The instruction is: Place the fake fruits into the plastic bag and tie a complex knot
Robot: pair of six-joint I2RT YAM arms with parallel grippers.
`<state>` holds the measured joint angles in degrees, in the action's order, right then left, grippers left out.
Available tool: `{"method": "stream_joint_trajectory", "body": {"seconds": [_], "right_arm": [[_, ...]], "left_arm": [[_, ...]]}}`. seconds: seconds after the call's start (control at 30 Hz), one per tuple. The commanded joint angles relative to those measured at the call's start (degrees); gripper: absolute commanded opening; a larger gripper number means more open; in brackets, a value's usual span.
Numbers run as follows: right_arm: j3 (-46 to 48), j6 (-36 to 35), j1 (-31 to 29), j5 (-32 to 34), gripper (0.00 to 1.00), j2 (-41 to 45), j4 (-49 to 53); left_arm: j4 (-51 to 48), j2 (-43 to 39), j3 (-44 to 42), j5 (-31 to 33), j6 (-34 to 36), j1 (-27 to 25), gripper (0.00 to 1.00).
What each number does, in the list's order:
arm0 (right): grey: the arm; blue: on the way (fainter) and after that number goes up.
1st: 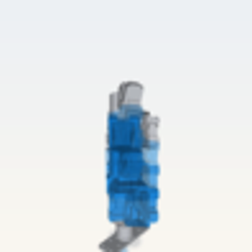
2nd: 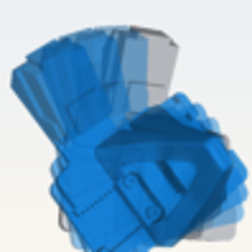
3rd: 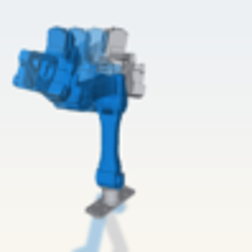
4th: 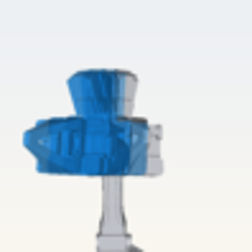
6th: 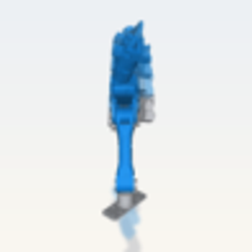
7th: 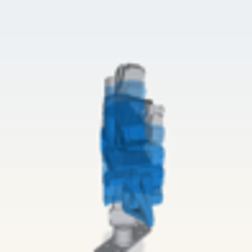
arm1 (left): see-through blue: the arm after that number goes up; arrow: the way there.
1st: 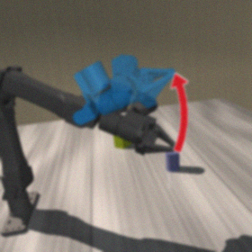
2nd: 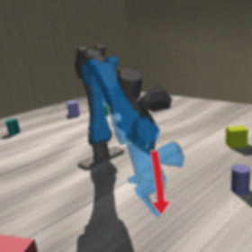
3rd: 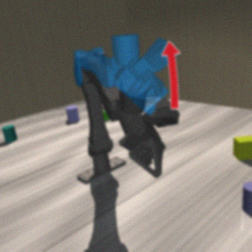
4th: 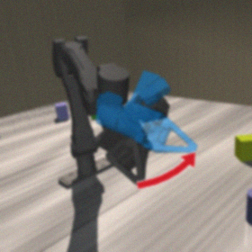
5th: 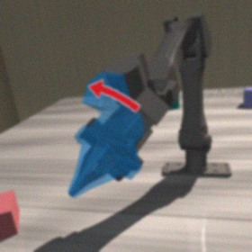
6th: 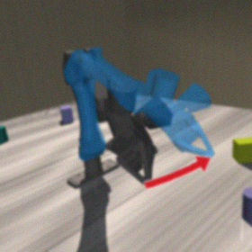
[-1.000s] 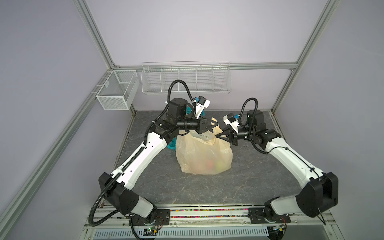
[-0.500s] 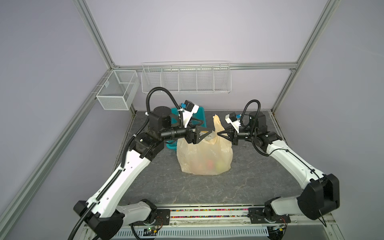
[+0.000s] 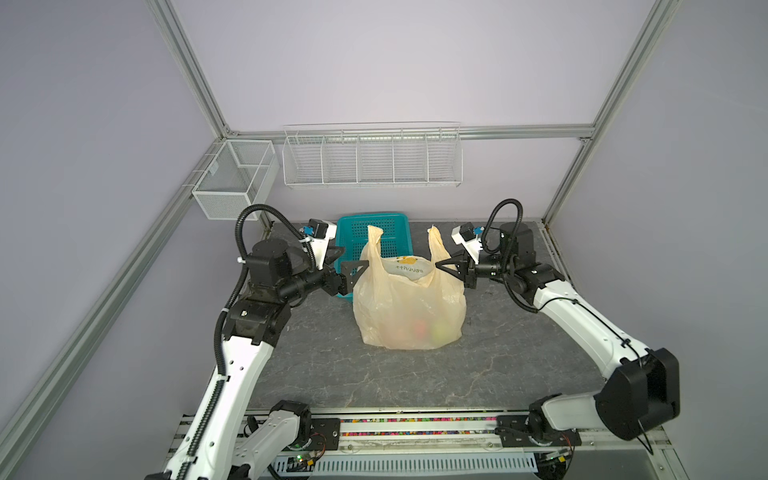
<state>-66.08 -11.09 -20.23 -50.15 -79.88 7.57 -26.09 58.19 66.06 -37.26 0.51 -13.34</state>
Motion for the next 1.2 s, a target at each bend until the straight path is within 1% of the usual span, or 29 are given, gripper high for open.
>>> {"method": "stream_joint_trajectory", "body": {"seconds": [0.0,0.03,0.07,0.17,0.3,0.4,0.6,0.77,0.83,0.87,0.93,1.0,1.03,1.1,1.17], "right_arm": [[0.6,-0.1,0.4,-0.1,0.07,1.2,-0.6],[0.4,-0.2,0.4,-0.2,0.07,1.1,-0.3],[0.4,-0.4,0.4,-0.2,0.07,1.2,0.0],[0.4,-0.5,0.4,-0.1,0.07,1.3,0.1],[0.4,-0.4,0.4,-0.3,0.07,1.2,0.0],[0.5,-0.4,0.4,-0.3,0.07,1.3,0.0],[0.3,-0.3,0.4,-0.1,0.07,0.9,0.1],[0.2,-0.3,0.4,0.1,0.07,0.7,0.2],[0.2,-0.2,0.4,0.1,0.07,0.6,0.2],[0.2,-0.1,0.4,0.1,0.07,0.6,0.2],[0.1,0.0,0.4,0.1,0.07,0.5,0.2],[0.2,-0.1,0.4,0.1,0.07,0.6,0.3],[0.1,-0.2,0.4,0.2,0.07,0.6,0.4],[0.1,-0.2,0.4,0.2,0.07,0.7,0.5],[0.1,-0.2,0.4,0.2,0.07,0.8,0.5]], "left_arm": [[-0.8,4.3,-0.1,-5.0,7.1,0.8,0.85],[-0.3,5.9,0.2,-6.4,8.1,1.4,0.85],[0.2,7.6,0.4,-9.3,8.9,2.2,0.85],[3.9,11.0,0.2,-15.4,9.2,3.1,0.89],[9.0,13.3,-0.6,-18.8,8.8,3.1,0.9],[11.6,14.8,-1.3,-20.7,8.5,3.1,0.86],[19.8,16.0,-4.0,-22.6,7.5,3.1,0.71],[25.4,16.5,-5.0,-24.0,5.6,2.7,0.46],[26.8,16.6,-5.5,-24.1,5.0,2.2,0.4],[27.0,16.7,-5.7,-24.0,5.2,1.9,0.39],[26.9,16.7,-5.7,-24.0,5.7,1.6,0.39],[26.4,16.6,-5.4,-23.8,6.7,1.6,0.48],[25.7,16.5,-5.3,-23.0,7.5,1.6,0.51],[22.2,16.6,-4.1,-22.2,11.1,1.7,0.6],[16.6,17.3,-2.0,-22.2,15.4,1.6,0.69]]}}
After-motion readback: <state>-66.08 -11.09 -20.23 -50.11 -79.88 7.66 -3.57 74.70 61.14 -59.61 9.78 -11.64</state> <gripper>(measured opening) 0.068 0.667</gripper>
